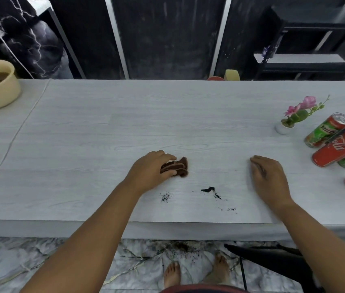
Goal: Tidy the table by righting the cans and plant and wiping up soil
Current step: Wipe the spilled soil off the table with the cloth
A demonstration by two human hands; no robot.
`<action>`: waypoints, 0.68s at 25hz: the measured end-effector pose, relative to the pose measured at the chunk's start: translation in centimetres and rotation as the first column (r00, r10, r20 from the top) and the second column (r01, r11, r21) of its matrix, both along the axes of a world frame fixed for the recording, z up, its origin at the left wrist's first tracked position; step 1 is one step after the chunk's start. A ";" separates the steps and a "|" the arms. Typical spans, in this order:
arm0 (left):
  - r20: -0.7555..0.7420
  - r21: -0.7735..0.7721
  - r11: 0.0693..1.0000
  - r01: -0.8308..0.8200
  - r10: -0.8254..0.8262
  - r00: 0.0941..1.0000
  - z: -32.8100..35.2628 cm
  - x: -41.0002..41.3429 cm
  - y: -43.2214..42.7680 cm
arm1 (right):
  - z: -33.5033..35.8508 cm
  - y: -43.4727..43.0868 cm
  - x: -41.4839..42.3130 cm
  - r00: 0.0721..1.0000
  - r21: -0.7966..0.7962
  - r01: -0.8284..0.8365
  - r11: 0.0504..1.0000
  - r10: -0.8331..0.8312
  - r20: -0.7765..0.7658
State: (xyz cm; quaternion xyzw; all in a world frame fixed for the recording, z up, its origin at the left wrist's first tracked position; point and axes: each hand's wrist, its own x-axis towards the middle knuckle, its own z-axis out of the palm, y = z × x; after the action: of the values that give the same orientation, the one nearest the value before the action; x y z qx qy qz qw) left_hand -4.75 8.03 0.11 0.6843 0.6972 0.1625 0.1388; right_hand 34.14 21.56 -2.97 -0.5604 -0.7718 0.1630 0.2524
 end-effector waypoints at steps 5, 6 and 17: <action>0.032 0.037 0.975 -0.218 0.217 0.976 -1.1 -3.0 -4.6 | -1.3 0.5 -0.5 0.996 0.111 -0.024 0.993 0.015 0.087; 0.034 0.064 0.958 -0.281 0.279 0.960 -1.4 -3.5 -6.2 | -1.5 0.6 -0.3 0.996 0.119 -0.028 0.992 0.018 0.083; 0.076 0.202 0.837 -0.508 0.503 0.861 -2.4 4.3 -7.8 | -1.9 0.8 -0.2 0.997 0.139 -0.043 0.989 0.034 0.071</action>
State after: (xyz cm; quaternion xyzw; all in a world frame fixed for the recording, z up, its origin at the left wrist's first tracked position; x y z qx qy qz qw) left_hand -0.48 0.22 -2.34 0.4854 0.8297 0.2746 0.0230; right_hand 33.93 22.32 -4.90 -0.5314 -0.8002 0.0937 0.2616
